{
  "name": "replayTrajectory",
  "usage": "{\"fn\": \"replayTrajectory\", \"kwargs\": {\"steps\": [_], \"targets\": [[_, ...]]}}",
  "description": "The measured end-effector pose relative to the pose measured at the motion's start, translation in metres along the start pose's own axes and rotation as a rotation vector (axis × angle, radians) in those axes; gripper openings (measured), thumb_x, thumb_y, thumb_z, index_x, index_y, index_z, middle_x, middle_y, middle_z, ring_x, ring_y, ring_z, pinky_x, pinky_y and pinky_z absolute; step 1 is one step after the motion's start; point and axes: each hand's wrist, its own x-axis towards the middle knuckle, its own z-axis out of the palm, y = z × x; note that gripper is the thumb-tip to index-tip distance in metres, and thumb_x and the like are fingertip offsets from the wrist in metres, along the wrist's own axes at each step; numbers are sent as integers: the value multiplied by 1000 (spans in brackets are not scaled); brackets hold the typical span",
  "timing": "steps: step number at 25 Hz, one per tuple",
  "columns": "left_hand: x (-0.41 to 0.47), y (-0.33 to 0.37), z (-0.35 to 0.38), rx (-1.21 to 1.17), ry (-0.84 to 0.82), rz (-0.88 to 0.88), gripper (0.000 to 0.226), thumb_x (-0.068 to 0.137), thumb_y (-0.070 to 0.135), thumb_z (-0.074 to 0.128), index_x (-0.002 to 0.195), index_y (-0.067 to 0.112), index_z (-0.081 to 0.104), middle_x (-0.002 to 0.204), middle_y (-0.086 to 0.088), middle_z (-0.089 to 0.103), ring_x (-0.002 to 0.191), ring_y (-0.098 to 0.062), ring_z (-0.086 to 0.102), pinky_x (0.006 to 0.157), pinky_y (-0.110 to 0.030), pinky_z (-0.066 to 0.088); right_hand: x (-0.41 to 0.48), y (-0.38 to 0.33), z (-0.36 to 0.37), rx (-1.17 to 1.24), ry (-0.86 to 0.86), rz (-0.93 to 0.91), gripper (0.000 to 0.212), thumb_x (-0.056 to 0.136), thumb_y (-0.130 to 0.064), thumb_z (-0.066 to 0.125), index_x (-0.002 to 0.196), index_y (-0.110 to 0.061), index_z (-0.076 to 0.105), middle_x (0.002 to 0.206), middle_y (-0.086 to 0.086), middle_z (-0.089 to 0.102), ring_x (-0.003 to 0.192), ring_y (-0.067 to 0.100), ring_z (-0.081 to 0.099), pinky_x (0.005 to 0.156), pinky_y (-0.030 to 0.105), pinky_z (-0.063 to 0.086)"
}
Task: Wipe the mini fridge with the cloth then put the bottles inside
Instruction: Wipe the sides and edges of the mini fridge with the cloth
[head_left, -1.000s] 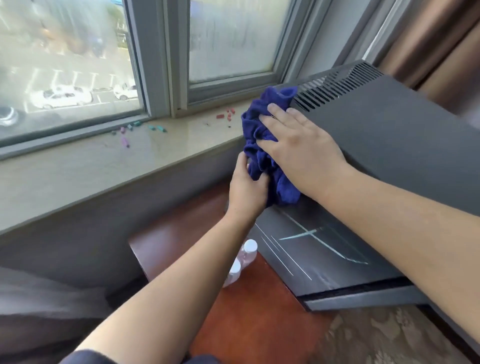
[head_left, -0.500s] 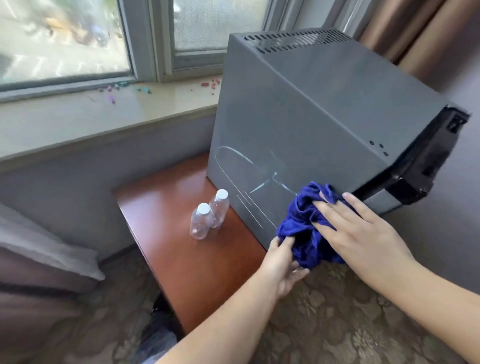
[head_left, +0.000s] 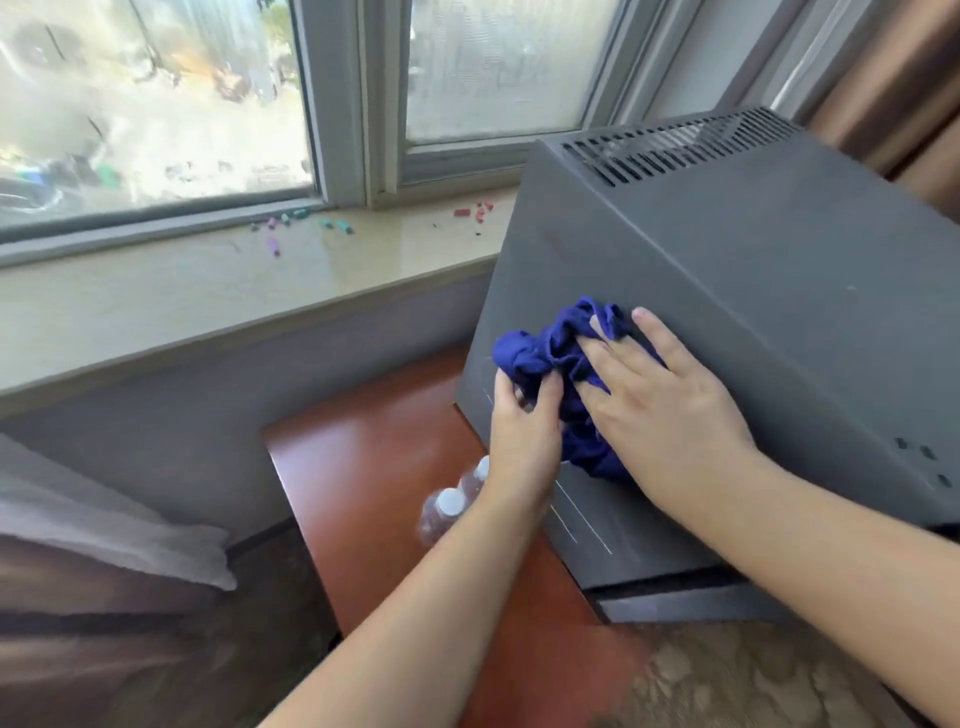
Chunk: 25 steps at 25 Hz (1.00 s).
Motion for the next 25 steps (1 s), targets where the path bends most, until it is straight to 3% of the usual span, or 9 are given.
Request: {"fn": "replayTrajectory", "kwargs": {"steps": [3, 7, 12, 16, 18, 21, 25], "targets": [[73, 45, -23, 119, 51, 139, 29, 100, 22, 62, 127, 32, 57, 127, -8, 70, 120, -30, 66, 105, -58, 49, 81, 14, -18, -48, 10, 29, 53, 98, -29, 34, 149, -20, 43, 167, 15, 15, 155, 32, 12, 120, 52, -17], [130, 48, -47, 202, 119, 158, 38, 97, 29, 64, 135, 29, 55, 118, -3, 74, 107, -19, 72, 99, -57, 54, 149, 6, -27, -20, -69, 29, 47, 102, -34, 40, 147, -21, 47, 169, 13, 13, 157, 31, 5, 122, 51, -13], [101, 10, -34, 189, 164, 138, 39, 95, 20, 62, 132, 33, 55, 116, -2, 74, 108, -26, 71, 95, -59, 54, 127, -3, -15, 42, -84, 10, 48, 105, -31, 37, 150, -15, 44, 169, 13, 11, 157, 32, 4, 124, 50, -12], [24, -42, -17, 313, 126, 116, 34, 95, 22, 57, 125, 37, 58, 110, 8, 72, 99, -9, 69, 90, -35, 54, 48, -14, 0, 75, -123, -9, 44, 104, -26, 35, 144, -14, 50, 168, 13, 13, 157, 31, 6, 123, 51, -13], [-18, -76, -10, 372, 67, 20, 30, 93, 25, 55, 119, 38, 58, 114, -2, 69, 101, -17, 67, 93, -39, 51, -5, -23, 12, 101, -155, -24, 43, 104, -23, 32, 141, -14, 52, 168, 13, 15, 157, 31, 8, 122, 51, -15], [-85, -120, 0, 372, -7, -211, 26, 88, 30, 54, 111, 41, 61, 115, -12, 67, 104, -33, 67, 97, -56, 51, -85, -38, 31, 128, -240, -19, 45, 104, -22, 27, 143, -14, 47, 169, 13, 9, 156, 31, 9, 121, 52, -19], [-150, -151, 8, 129, -162, -553, 33, 82, 23, 51, 103, 44, 66, 111, 0, 73, 103, -21, 71, 90, -45, 59, -158, -53, 51, 143, -321, -35, 52, 98, -18, 20, 137, -13, 54, 168, 14, 17, 154, 31, 21, 122, 48, -17]]}}
